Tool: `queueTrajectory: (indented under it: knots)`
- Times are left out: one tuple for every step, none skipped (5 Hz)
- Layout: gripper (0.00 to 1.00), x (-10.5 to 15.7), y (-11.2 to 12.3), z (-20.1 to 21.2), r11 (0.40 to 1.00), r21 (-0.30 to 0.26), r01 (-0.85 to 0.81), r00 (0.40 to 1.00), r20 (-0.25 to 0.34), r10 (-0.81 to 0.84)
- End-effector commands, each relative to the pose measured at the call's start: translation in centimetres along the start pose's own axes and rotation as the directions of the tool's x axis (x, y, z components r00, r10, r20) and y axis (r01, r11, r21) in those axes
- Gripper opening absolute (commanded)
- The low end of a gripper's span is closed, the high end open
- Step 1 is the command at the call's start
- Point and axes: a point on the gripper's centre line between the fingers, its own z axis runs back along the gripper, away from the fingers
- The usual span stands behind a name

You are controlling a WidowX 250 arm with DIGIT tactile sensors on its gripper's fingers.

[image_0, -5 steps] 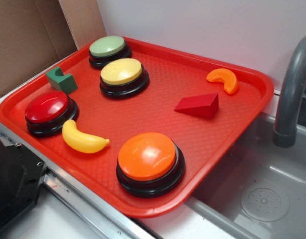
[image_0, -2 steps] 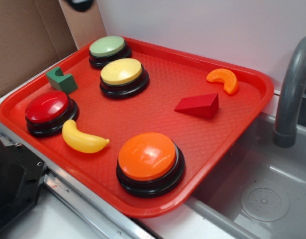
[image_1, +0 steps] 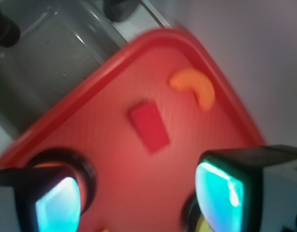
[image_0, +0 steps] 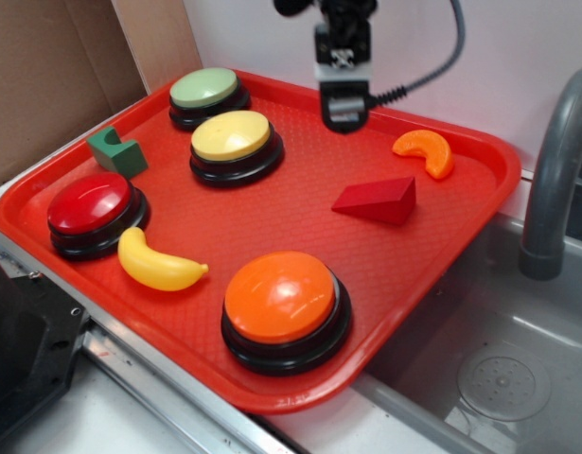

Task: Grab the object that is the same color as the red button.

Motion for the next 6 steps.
queueTrajectory:
  knots:
    - [1.0,-0.9,0.5,-2.1,0.923,0.034,0.383,0.918,0.102,-0.384]
    - [1.0,-1.3,0.3,-3.8,0.906,-0.018,0.424,0.903,0.091,-0.42]
    - [1.0,-0.6,0.0,-5.1,0.897,-0.053,0.44,0.895,0.108,-0.432]
    - [1.0,1.2,-0.8,-6.3,0.895,-0.072,0.44,0.895,0.118,-0.43]
    - [1.0,1.8,-0.5,-7.3,0.921,-0.064,0.385,0.921,0.079,-0.38]
    - [1.0,2.1,-0.3,-8.2,0.915,-0.084,0.395,0.918,0.08,-0.389]
